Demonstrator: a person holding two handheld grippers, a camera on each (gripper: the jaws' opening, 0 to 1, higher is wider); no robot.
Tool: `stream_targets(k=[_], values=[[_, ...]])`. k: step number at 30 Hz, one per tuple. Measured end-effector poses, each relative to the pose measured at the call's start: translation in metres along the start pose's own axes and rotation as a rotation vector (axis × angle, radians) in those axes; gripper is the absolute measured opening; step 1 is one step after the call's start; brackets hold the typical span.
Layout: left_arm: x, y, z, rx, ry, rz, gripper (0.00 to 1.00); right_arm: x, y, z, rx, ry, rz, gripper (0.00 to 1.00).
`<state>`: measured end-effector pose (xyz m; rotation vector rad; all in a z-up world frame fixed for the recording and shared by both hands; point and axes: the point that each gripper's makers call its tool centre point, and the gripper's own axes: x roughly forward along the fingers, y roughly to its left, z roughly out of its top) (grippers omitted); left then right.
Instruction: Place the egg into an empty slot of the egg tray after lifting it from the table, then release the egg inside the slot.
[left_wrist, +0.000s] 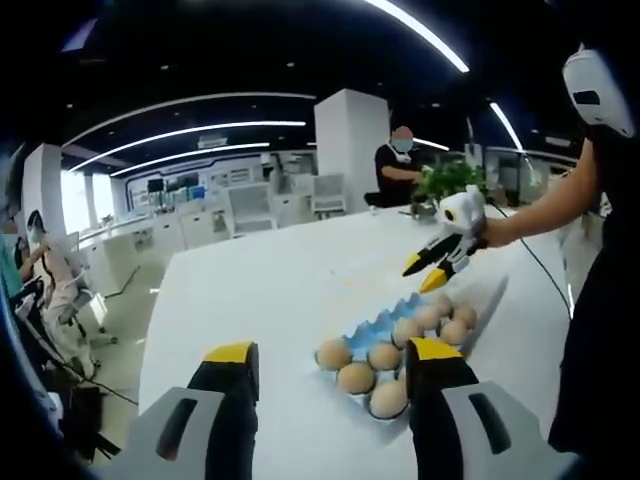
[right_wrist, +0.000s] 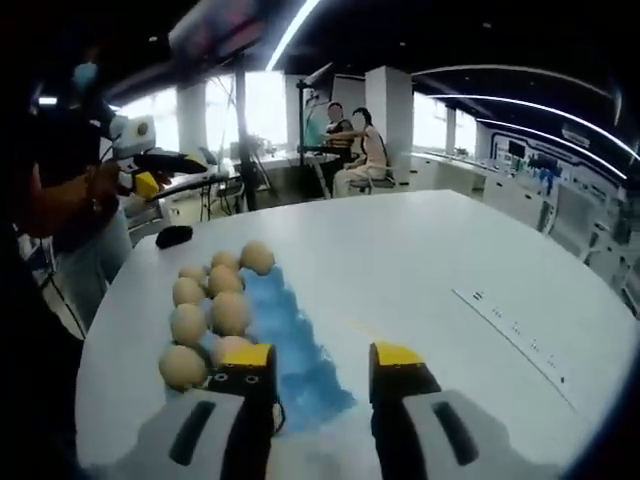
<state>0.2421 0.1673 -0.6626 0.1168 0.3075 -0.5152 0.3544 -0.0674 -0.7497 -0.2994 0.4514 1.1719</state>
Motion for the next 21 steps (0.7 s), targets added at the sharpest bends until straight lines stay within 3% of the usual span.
stream_targets(k=[8,21], values=[[0.000,0.000,0.000,0.001,0.001,0.001,0.60,-0.029,-0.025,-0.019,0.025,0.026,-0.078,0.37],[0.000,-0.001,0.002,0.006,-0.001,-0.006,0.59,-0.052,-0.041,-0.042,0.034,0.071,-0.129,0.35]])
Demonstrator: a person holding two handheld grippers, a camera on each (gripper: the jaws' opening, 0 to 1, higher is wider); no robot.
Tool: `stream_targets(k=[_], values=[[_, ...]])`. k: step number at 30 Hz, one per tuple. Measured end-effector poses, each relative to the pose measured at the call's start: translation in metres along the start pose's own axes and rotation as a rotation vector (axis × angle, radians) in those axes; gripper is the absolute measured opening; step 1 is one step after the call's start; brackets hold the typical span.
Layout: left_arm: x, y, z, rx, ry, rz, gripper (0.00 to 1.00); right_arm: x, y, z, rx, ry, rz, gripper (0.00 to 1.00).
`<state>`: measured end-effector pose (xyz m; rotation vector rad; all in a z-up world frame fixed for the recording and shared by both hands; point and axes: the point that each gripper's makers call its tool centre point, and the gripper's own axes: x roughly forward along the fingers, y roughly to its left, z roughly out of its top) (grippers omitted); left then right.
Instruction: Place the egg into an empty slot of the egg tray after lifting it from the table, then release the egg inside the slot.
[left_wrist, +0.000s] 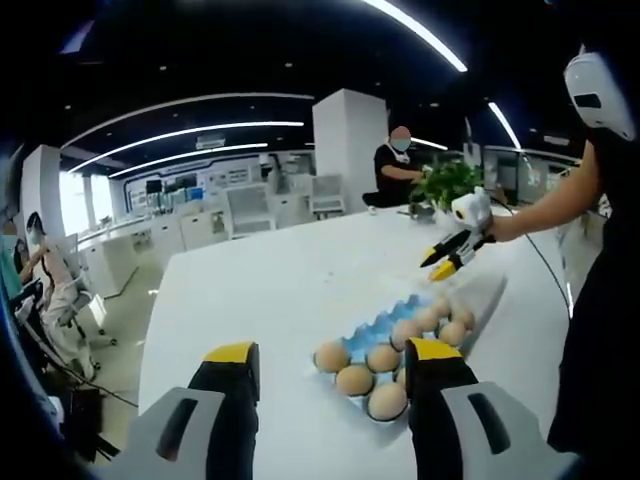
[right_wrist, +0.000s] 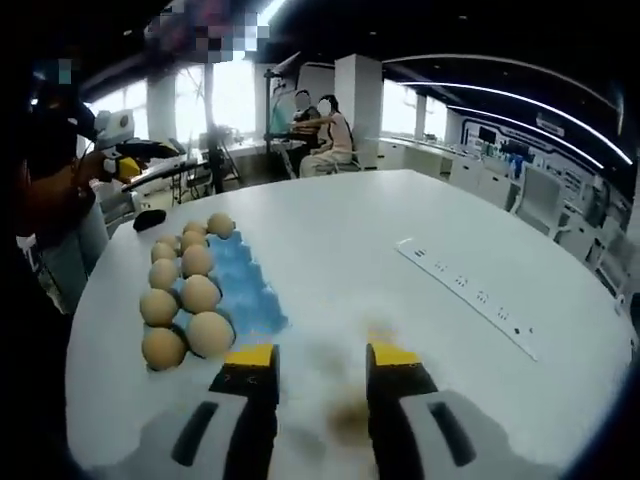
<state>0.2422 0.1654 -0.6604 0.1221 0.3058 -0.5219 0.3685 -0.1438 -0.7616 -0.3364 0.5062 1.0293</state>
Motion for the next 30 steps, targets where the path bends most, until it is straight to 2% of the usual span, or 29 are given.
stream_targets(k=[9,18,23,26,29,30], values=[[0.001,0.000,0.000,-0.001,0.000,0.000,0.60,-0.011,-0.015,-0.020,0.004,0.047,-0.033,0.34],[0.002,-0.001,0.002,0.003,-0.002,-0.004,0.59,-0.011,-0.013,-0.032,0.000,0.088,-0.021,0.33],[0.002,-0.001,0.001,0.002,0.000,-0.002,0.59,-0.011,-0.016,-0.033,-0.003,0.088,-0.020,0.29],[0.002,-0.001,0.002,0.001,-0.003,-0.001,0.59,-0.011,-0.019,-0.035,0.050,0.092,-0.013,0.26],[0.001,0.000,0.002,0.002,-0.002,0.001,0.59,-0.009,-0.018,-0.034,-0.004,0.099,-0.017,0.26],[0.001,0.000,0.002,-0.004,-0.004,0.002,0.59,-0.009,-0.018,-0.034,0.005,0.097,-0.019,0.26]])
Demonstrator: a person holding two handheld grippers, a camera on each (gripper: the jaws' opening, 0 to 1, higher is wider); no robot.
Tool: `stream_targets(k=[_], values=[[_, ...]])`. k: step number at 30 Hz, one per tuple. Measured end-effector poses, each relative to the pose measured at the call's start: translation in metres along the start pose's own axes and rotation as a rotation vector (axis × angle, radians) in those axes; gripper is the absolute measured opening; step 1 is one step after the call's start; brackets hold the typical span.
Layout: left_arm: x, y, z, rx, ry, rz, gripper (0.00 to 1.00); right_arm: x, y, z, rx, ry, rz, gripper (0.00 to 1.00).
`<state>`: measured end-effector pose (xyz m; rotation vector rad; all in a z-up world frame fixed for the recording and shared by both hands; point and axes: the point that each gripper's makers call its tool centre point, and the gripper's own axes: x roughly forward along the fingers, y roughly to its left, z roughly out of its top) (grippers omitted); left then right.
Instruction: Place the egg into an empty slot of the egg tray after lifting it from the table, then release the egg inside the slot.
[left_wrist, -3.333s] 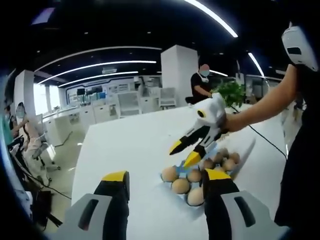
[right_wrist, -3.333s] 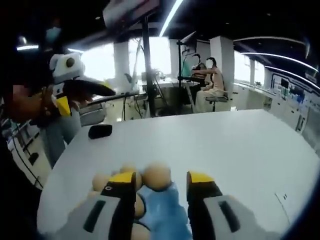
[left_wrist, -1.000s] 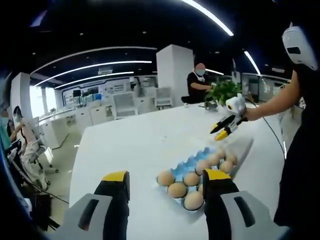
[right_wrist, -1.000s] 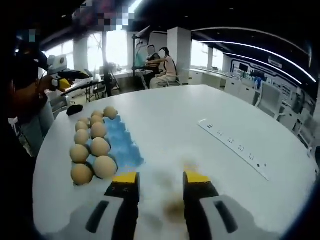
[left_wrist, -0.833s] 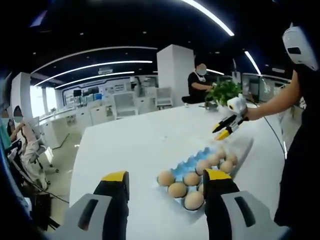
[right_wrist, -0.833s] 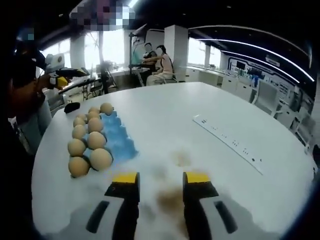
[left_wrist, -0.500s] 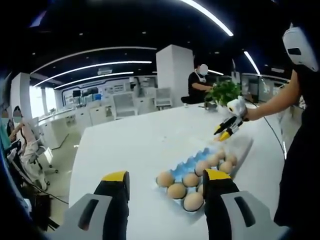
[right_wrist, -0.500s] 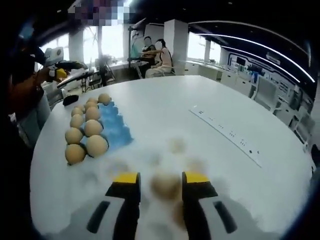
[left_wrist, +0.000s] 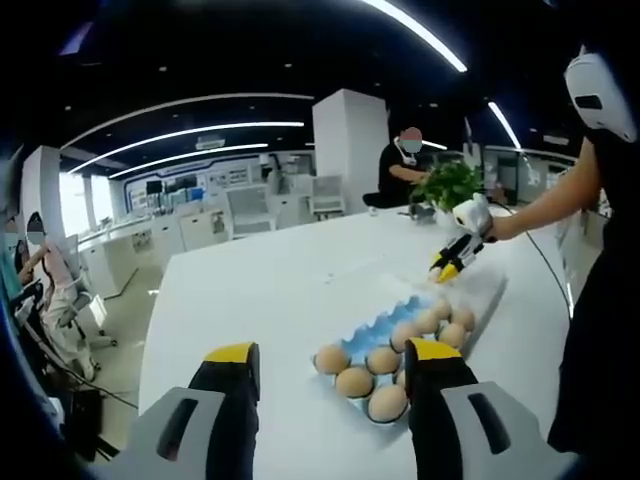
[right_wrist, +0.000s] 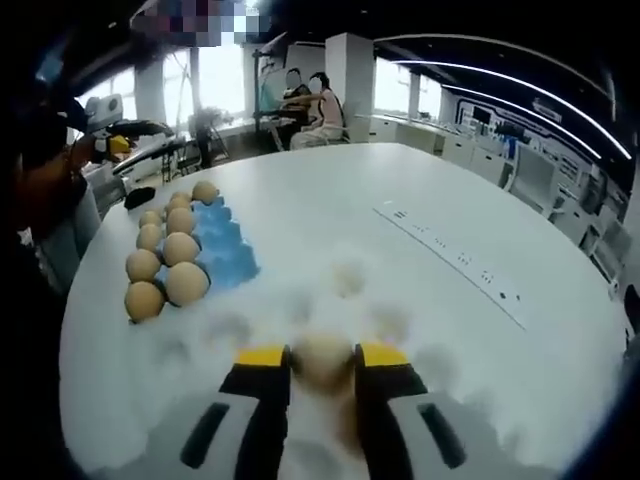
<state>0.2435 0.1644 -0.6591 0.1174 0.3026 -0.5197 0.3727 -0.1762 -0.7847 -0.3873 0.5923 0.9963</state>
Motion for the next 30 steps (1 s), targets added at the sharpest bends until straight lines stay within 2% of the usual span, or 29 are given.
stream_targets(k=[2,7,10,12,17,21,30], values=[[0.000,0.000,-0.001,0.003,0.004,0.000,0.59,0.000,0.000,0.000,0.033,0.003,-0.006,0.25],[0.001,0.000,-0.001,-0.001,0.002,-0.002,0.59,-0.001,0.001,0.002,-0.042,0.011,-0.003,0.24],[0.001,0.000,0.000,-0.003,-0.005,0.000,0.59,-0.003,0.000,0.003,-0.037,0.014,0.001,0.24],[0.001,0.001,-0.001,0.001,-0.001,-0.001,0.58,-0.006,-0.001,0.008,-0.001,-0.009,0.003,0.24],[0.001,0.001,-0.001,-0.001,-0.003,0.002,0.59,-0.011,0.001,0.018,-0.040,-0.011,0.001,0.24],[0.002,0.001,-0.001,-0.005,-0.002,0.000,0.58,-0.012,0.003,0.030,-0.037,-0.033,0.012,0.24],[0.001,0.001,-0.001,-0.005,-0.004,0.002,0.59,-0.005,0.014,0.050,-0.055,-0.065,0.045,0.24]])
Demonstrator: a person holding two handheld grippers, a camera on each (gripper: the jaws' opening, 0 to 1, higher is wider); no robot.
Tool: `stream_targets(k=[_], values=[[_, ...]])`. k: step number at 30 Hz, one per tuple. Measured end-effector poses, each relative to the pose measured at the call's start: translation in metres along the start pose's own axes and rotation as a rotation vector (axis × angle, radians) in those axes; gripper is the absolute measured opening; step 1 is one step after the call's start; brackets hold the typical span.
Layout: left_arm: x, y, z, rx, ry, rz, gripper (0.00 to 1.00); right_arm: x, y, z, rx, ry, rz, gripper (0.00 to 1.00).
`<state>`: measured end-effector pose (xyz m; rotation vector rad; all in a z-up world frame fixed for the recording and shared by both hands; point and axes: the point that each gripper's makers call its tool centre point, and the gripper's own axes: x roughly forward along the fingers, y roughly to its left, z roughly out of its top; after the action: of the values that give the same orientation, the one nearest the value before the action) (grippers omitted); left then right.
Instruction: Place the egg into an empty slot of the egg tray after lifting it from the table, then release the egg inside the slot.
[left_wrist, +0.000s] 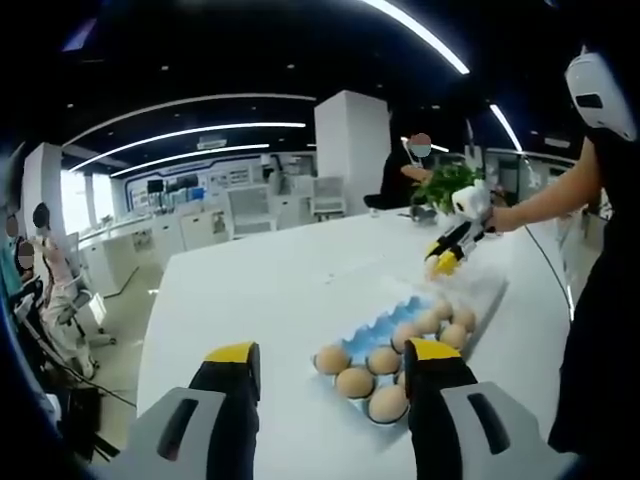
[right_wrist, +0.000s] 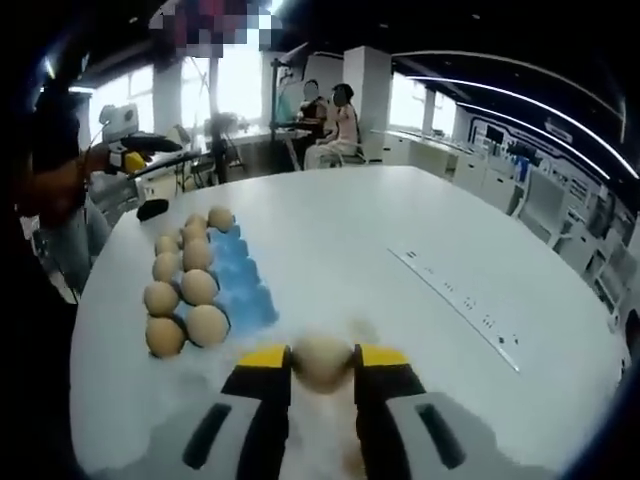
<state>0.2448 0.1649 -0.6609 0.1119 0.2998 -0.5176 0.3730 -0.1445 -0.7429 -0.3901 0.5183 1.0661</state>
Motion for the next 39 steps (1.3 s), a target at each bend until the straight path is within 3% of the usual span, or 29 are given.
stream_targets(k=[35,39], values=[[-0.001,0.000,-0.005,0.000,0.006,-0.005,0.58,0.074,0.068,0.069,-0.092,-0.076,0.199,0.24],[0.000,0.001,-0.006,0.001,0.006,0.003,0.63,0.082,0.078,0.077,-0.106,-0.085,0.224,0.24]])
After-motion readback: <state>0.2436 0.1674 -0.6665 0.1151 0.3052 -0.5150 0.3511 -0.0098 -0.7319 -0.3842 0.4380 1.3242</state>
